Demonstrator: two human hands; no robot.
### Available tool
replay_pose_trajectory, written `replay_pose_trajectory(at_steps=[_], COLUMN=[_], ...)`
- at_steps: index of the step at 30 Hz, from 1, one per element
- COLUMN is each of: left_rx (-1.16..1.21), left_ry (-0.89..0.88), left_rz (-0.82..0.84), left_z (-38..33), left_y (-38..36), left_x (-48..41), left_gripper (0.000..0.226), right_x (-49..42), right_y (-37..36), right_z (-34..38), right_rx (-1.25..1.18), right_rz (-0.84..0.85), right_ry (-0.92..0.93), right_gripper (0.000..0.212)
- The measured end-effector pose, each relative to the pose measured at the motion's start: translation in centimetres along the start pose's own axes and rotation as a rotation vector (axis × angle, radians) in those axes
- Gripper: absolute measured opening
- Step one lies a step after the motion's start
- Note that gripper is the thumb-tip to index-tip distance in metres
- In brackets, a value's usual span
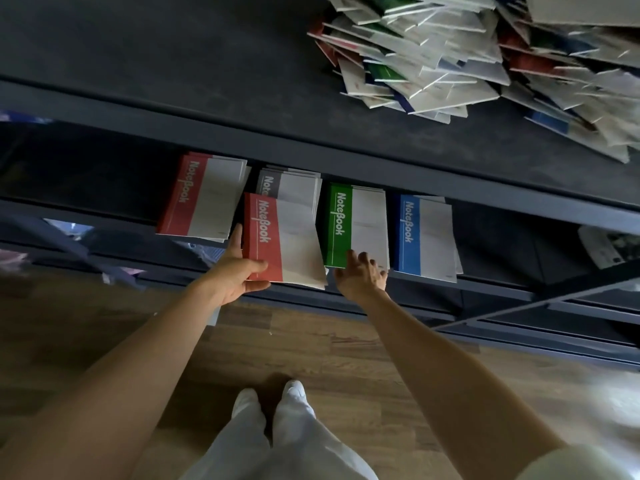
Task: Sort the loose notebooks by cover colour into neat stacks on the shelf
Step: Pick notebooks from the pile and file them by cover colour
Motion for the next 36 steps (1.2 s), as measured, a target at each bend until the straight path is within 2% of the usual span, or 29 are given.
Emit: replay_pose_trajectory(at_steps=[3,6,9,11,15,20,23,27,36], left_rx=[-0.049,-0.148,-0.461,-0.59,-0.52,-0.506,-0.513,-0.694,-1.048], left_ry=[-0.093,-0.161,-0.251,-0.302,-0.307,-0.341,-0.319,-0.304,-0.254], left_rz=[-0.07,-0.134,-0.159,-0.152,-0.179,-0.316,-0.401,-0.449,-0.511], left_z=[-0.6,-0.8,-1.4,-1.7,-1.7,-2.6,-3.0,-3.9,-4.2], left_y=[1.5,2.1,1.5,1.2,2.8,7.5,10.7,13.5,15.7], left_x=[-1.2,-2.2,-2.7,-3.2,-3.8,-4.1,-4.7,-5.3,-7.3], left_gripper=[0.086,0.066,0.059,0.058,0.047,0.046,0.046,0.049,0.084], right_x=[0.6,0.9,0.8,0.7,0.4,-0.1,-0.5,-1.3,-2.1], right_y=[-0.4,-0.6,-0.9,-1.2,-1.7,-2.0,-2.1,-2.4,-4.1], right_z=[1.4,2.6,3.4,3.8,4.6,6.5,8.8,12.4,19.0], right_rx=[0.01,0.008,0.009,0.004,0.003,0.014,0.029,0.049,0.095], right_rz=[0.008,0.002,-0.002,0.001,0.019,0.016,0.017,0.009,-0.017], right_ry=[-0.001,-0.005,-0.015,-0.021,-0.04,-0.045,-0.016,0.039,0.152], right_gripper=[0.044,0.043,0.042,0.043,0.043,0.039,0.042,0.043,0.05])
Point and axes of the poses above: each hand's wrist, its own x-axis away from the middle knuckle, its own y-axis out of the back of the hand, z = x × y, the point moved 10 cm from there along -x, towards the middle knuckle, and after that the axes turned 2 degrees about x, right-handed, at the moved point
